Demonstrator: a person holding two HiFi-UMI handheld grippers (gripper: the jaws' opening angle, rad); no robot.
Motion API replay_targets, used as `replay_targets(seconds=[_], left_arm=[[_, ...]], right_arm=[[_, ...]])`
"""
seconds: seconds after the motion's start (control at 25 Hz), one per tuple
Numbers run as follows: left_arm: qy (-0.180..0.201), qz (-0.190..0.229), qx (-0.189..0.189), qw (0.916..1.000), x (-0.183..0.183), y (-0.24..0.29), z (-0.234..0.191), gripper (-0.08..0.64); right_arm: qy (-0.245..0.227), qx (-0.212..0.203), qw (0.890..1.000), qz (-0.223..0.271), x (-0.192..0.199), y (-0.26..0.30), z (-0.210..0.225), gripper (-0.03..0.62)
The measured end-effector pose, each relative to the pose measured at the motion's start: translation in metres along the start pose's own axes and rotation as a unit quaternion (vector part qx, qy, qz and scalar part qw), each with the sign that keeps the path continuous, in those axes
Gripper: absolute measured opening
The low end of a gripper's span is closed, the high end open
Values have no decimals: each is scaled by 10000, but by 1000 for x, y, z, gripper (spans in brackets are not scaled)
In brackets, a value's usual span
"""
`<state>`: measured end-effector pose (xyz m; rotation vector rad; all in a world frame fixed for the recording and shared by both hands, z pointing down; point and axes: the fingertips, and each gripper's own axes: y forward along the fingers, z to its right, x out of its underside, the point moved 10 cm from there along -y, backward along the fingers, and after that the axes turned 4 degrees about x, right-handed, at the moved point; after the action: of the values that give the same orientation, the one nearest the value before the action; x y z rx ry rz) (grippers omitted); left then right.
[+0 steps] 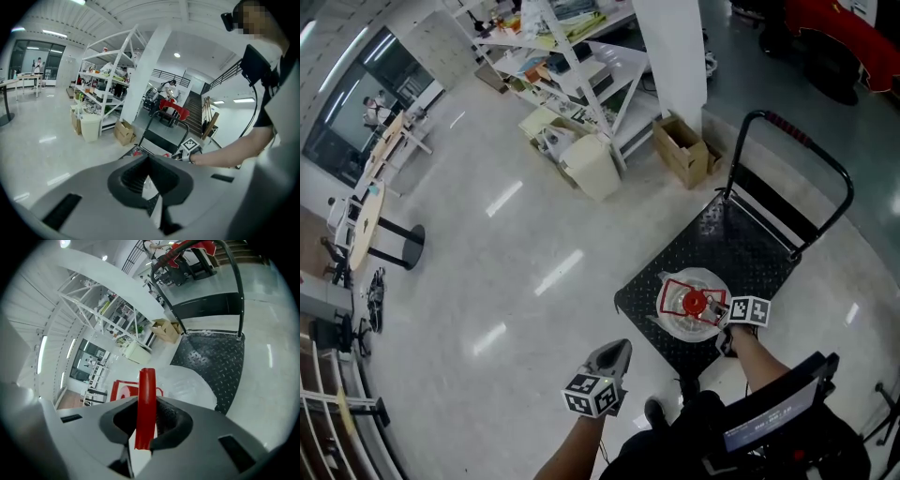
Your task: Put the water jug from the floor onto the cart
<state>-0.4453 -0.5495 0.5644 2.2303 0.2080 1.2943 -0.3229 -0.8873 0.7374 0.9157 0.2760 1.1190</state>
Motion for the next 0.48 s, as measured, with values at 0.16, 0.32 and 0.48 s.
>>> replay_targets(seconds=[0.16, 0.32, 0.48], left_arm=[[35, -28, 71, 10000, -6, 4, 3, -9], [119, -39, 109, 9999, -11, 5, 7, -9], [240, 41, 190, 9995, -20, 2, 18, -9]], right_arm=[[3, 19, 10000, 3, 8, 2, 8, 60], [-267, -31, 9996, 132, 11, 0, 3, 82], [-568, -55, 9980, 288, 8, -25, -1, 180]])
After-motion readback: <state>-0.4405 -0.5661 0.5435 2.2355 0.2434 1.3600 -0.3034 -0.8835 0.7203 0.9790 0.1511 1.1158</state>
